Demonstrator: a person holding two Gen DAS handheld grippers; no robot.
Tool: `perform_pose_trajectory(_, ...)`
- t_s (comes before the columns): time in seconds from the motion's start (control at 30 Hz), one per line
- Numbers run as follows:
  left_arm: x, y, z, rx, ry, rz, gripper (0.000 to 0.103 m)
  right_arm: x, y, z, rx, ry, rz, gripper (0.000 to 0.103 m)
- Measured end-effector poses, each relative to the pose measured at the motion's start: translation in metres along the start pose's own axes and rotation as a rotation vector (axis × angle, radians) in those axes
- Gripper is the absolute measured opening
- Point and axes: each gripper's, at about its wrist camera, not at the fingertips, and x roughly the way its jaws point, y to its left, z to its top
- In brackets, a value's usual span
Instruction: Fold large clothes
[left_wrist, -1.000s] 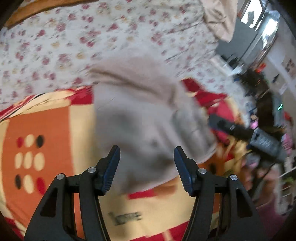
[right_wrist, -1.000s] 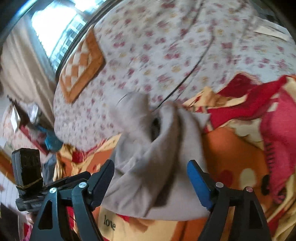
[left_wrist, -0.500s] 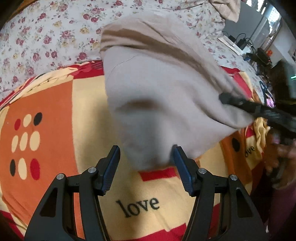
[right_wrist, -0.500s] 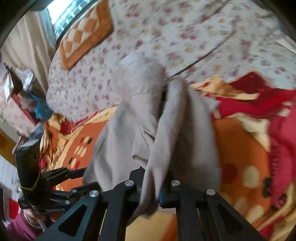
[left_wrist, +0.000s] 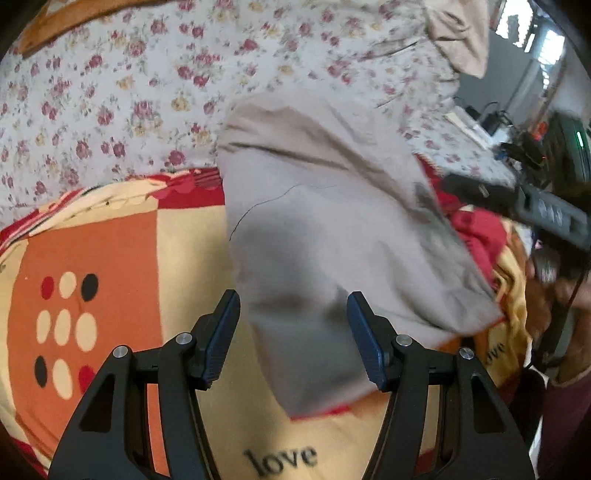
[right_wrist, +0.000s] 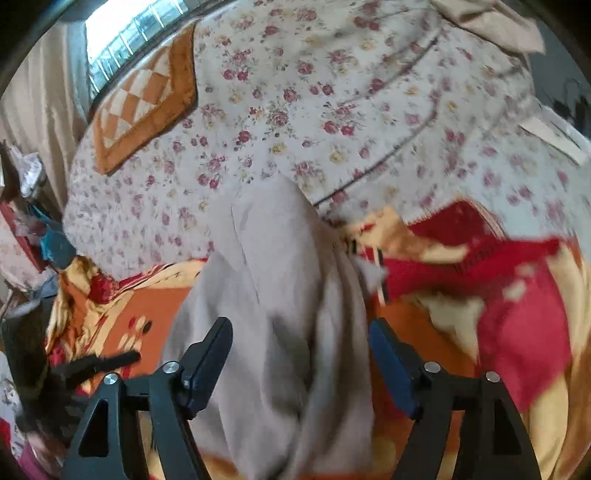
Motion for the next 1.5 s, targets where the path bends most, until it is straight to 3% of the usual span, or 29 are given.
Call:
perform_pose_trajectory(0.1,0.017,0.007,0.000,-0.039,0.024,0.000,0.060,0.047,0.011,0.027,-0.030,0.084,-0.034,0.077)
perform_pose_trajectory(0.13,0.021,0.008,0.000,-0.049,0.030,-0.006,0.060,0.063,0.012,0.032,-0.028,0.115,-0.011,0.069)
perform_pose_trajectory(0.17,0.023,0.007,-0.001,-0.049,0.033,-0.006,0.060,0.073,0.014,0.034,-0.025,0.132,0.024,0.037)
perform_pose_trajectory(0.2,0.024,0.007,-0.002,-0.042,0.034,-0.002,0.060,0.083,0.014,0.036,-0.028,0.150,0.045,0.023)
perform_pose_trajectory(0.3,0.028,0.005,-0.007,-0.011,0.025,-0.017,0.061,0.086,0.002,0.036,-0.015,0.124,0.047,0.014)
perform_pose_trajectory(0.37,0.037,0.006,-0.012,-0.022,0.041,-0.057,0.066,0.082,-0.019,0.031,0.054,0.092,0.040,0.013)
perform_pose_trajectory(0.43,0.046,0.005,-0.016,-0.043,0.061,-0.076,0.066,0.097,-0.041,0.020,0.125,0.095,-0.021,0.013)
perform_pose_trajectory(0.5,0.048,0.003,-0.018,-0.047,0.064,-0.069,0.066,0.109,-0.056,0.011,0.194,0.113,-0.003,0.013)
perform_pose_trajectory(0.6,0.043,0.000,-0.019,-0.031,0.067,-0.055,0.066,0.091,-0.057,0.018,0.224,0.102,0.017,0.015)
perform_pose_trajectory(0.73,0.035,-0.002,-0.018,-0.029,0.064,-0.041,0.066,0.044,-0.029,0.037,0.122,0.017,-0.041,0.019)
perform_pose_trajectory(0.8,0.031,-0.001,-0.013,-0.046,0.050,-0.041,0.066,0.034,-0.007,0.043,0.051,0.014,-0.025,0.021)
perform_pose_trajectory(0.97,0.031,0.002,-0.005,-0.057,0.024,-0.014,0.066,0.055,0.035,0.049,-0.060,0.055,0.059,0.022)
perform_pose_trajectory(1.03,0.036,0.002,-0.003,-0.048,0.034,-0.009,0.066,0.076,0.041,0.049,-0.095,0.068,-0.006,0.031)
perform_pose_trajectory(1.1,0.038,0.001,-0.003,-0.038,0.034,-0.015,0.066,0.102,0.029,0.051,-0.096,0.075,-0.142,0.031)
perform_pose_trajectory(1.2,0.043,0.001,-0.003,-0.037,0.034,-0.034,0.068,0.131,-0.012,0.049,-0.009,0.092,-0.262,0.031)
perform_pose_trajectory(1.3,0.051,0.004,-0.004,-0.068,0.060,-0.045,0.068,0.140,-0.048,0.040,0.130,0.114,-0.149,0.031)
perform_pose_trajectory(1.5,0.044,0.001,-0.005,-0.062,0.045,-0.018,0.068,0.063,-0.029,0.037,0.010,0.057,-0.127,0.042)
